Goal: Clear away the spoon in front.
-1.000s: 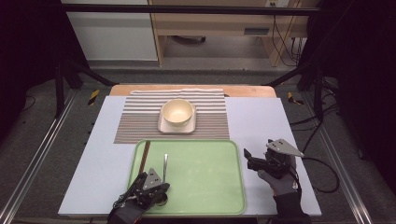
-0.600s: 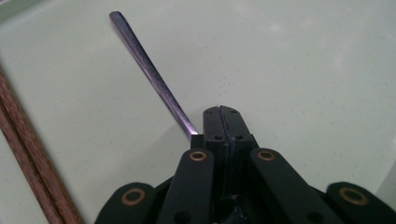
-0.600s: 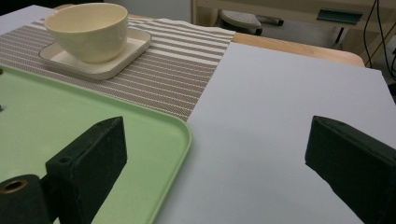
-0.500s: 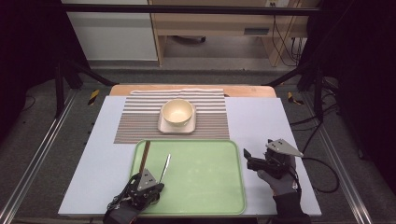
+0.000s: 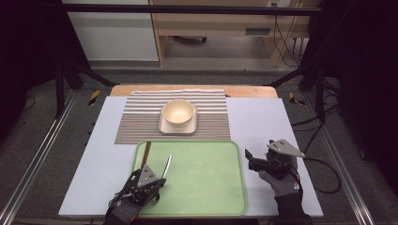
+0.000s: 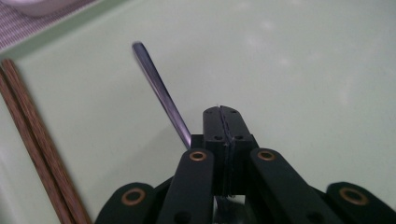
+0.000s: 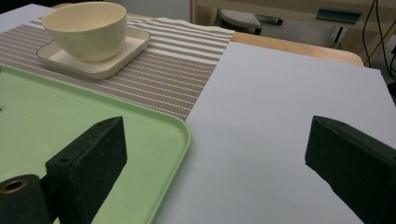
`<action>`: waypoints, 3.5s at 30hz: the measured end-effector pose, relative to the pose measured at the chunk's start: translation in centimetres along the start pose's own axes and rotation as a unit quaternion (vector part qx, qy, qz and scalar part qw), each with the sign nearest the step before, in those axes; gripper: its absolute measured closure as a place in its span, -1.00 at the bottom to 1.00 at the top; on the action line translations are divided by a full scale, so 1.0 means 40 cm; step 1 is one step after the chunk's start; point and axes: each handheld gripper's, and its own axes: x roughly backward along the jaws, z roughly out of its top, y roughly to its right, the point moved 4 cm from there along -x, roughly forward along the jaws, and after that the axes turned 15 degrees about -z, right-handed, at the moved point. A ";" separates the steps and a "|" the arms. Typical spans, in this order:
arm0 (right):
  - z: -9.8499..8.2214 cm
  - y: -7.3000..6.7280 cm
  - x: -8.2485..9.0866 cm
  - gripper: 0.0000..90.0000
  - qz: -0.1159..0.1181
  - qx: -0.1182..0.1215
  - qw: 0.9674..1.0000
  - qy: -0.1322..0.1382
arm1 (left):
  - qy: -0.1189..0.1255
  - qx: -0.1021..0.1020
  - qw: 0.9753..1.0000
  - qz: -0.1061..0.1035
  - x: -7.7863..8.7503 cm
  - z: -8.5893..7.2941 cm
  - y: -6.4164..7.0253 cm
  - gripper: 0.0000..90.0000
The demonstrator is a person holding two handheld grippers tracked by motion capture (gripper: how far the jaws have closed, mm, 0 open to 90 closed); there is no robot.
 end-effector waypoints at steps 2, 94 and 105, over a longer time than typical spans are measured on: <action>0.000 0.000 -0.001 -0.87 -0.001 0.001 1.000 0.000 | 0.000 0.002 1.000 0.002 -0.009 0.016 -0.012 0.99; -0.001 0.002 0.001 -0.87 -0.003 0.002 1.000 0.000 | -0.039 0.012 0.999 -0.007 0.037 -0.070 -0.016 0.97; -0.002 0.002 0.000 -0.87 -0.003 0.001 1.000 -0.001 | -0.033 0.022 0.999 0.003 0.051 -0.076 -0.028 0.95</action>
